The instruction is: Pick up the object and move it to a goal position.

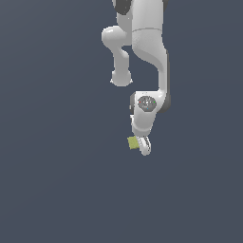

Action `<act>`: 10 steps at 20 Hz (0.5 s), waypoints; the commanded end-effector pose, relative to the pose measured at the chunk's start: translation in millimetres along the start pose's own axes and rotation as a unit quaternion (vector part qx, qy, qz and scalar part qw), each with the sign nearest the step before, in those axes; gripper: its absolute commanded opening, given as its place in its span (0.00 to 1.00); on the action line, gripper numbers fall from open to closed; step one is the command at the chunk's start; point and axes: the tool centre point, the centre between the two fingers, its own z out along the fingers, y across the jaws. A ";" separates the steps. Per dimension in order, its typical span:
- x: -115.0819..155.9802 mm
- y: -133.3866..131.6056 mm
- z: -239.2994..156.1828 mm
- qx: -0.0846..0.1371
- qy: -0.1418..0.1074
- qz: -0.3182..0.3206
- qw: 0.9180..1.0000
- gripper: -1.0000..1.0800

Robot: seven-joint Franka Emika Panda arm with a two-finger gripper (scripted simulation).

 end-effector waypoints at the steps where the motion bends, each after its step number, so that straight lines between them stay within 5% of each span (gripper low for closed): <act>1: 0.6 -0.1 -0.3 0.000 0.000 0.000 1.000 0.00; 10: 45.1 3.4 -26.0 0.000 0.000 0.000 1.000 0.00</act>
